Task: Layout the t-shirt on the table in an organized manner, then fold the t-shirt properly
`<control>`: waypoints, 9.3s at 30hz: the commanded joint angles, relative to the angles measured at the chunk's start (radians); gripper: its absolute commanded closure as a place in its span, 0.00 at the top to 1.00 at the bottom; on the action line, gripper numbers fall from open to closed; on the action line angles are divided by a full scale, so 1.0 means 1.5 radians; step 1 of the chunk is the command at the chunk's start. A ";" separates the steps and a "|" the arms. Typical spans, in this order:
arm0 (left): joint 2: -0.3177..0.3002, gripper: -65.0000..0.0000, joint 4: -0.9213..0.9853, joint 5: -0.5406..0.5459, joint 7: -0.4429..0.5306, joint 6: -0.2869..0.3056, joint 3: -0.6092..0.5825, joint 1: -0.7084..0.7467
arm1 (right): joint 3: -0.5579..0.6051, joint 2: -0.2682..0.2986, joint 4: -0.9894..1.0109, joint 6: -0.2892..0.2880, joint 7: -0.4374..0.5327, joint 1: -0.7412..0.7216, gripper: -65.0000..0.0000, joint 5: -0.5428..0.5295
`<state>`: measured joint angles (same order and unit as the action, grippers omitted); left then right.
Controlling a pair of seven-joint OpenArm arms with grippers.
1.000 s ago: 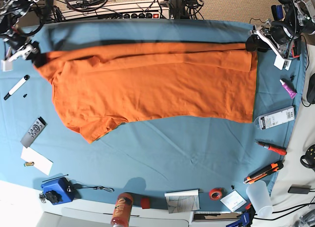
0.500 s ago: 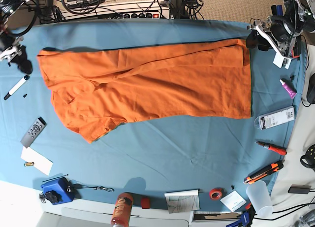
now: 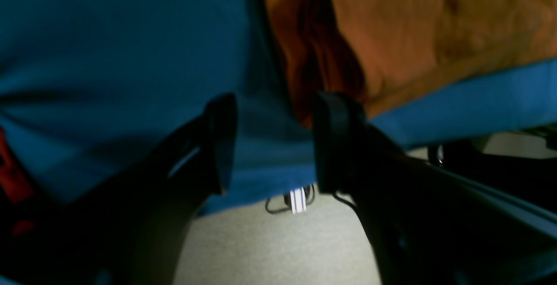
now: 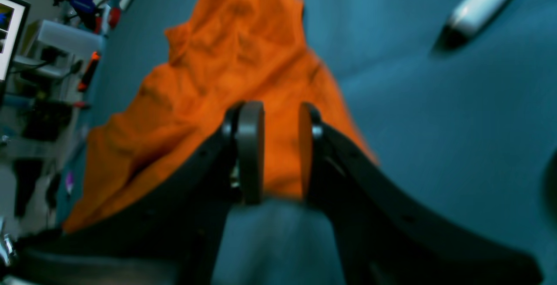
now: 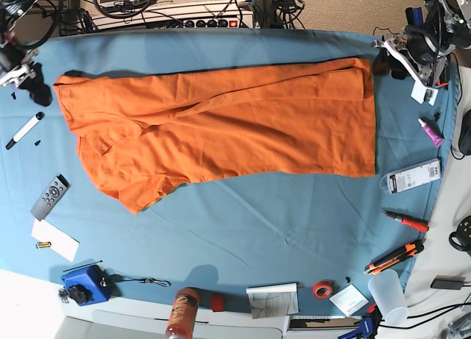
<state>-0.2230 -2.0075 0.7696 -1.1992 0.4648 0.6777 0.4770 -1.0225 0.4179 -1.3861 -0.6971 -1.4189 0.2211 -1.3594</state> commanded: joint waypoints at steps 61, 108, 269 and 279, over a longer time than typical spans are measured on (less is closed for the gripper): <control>-0.009 0.44 0.135 -0.252 0.166 -0.061 -0.190 -0.307 | 0.689 -0.035 0.209 0.114 0.333 -0.510 0.00 0.767; -0.025 0.00 0.217 -0.124 -0.034 -0.061 -0.189 -0.397 | 0.435 -0.035 0.016 0.003 0.223 -0.371 0.00 0.526; -0.003 0.00 0.063 -0.019 -0.023 -0.013 -0.069 -0.172 | 0.608 -0.016 -0.045 0.079 0.137 -0.301 0.00 0.605; -0.003 0.00 0.063 -0.019 -0.023 -0.013 -0.069 -0.172 | 0.607 -0.016 -0.177 0.079 0.122 -0.290 0.00 0.605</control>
<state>-0.2165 -1.8942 0.7265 -1.2488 0.4419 0.5705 0.2237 -0.1081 0.3790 -1.6379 -0.5777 -1.2499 -0.1947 -0.4435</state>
